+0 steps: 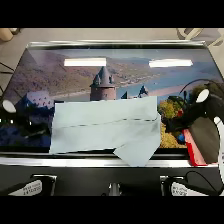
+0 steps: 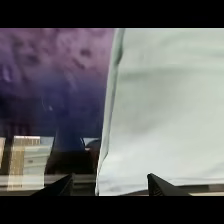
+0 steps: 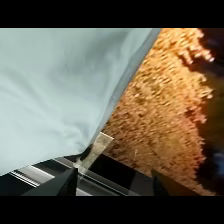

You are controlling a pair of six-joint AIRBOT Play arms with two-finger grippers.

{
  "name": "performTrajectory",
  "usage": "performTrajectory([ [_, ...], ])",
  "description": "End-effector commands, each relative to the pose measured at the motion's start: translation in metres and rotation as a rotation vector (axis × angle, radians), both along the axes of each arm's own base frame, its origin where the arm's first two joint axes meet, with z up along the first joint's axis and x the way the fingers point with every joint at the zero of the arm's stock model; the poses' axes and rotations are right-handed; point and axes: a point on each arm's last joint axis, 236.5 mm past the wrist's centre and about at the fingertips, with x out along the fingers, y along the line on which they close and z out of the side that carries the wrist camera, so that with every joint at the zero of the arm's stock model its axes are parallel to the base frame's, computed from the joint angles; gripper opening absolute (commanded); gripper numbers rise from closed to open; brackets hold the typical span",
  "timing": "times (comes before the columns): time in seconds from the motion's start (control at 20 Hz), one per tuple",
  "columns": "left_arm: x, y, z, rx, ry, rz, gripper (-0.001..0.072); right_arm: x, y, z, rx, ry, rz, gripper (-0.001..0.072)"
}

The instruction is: Fold the shirts.

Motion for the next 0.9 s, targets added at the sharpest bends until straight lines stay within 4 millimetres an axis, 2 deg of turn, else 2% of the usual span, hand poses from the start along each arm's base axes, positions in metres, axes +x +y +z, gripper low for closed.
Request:
performTrajectory([
  [0.0,-0.051,-0.010,-0.024,-0.018,0.013,-0.027,0.0520,-0.032,0.012,-0.015,0.037,-0.003,0.003,0.0481],
  [0.2,-0.055,-0.012,-0.037,-0.009,-0.001,-0.012,0.0520,-0.036,0.014,-0.017,0.049,0.006,0.025,0.0481],
  [0.45,-0.052,-0.026,-0.054,-0.046,-0.045,0.061,0.0517,-0.036,0.014,-0.017,0.048,0.004,0.025,0.0483],
  [0.55,-0.052,-0.027,-0.060,-0.032,-0.038,0.127,0.0367,-0.039,0.014,-0.016,0.052,0.016,0.029,0.0487],
  [0.65,-0.054,-0.031,-0.063,-0.046,-0.036,0.146,0.0348,-0.049,0.019,-0.018,0.071,0.049,0.031,0.0490],
  [0.7,-0.054,-0.031,-0.062,-0.046,-0.034,0.144,0.0133,-0.058,0.025,-0.020,0.098,0.068,0.038,0.0491],
  [0.75,-0.054,-0.031,-0.062,-0.046,-0.038,0.144,0.0028,-0.069,0.032,-0.023,0.122,0.079,0.035,0.0492],
  [0.85,-0.052,-0.031,-0.060,-0.044,-0.047,0.140,0.0026,-0.090,0.046,-0.030,0.157,0.085,0.004,0.0509],
])
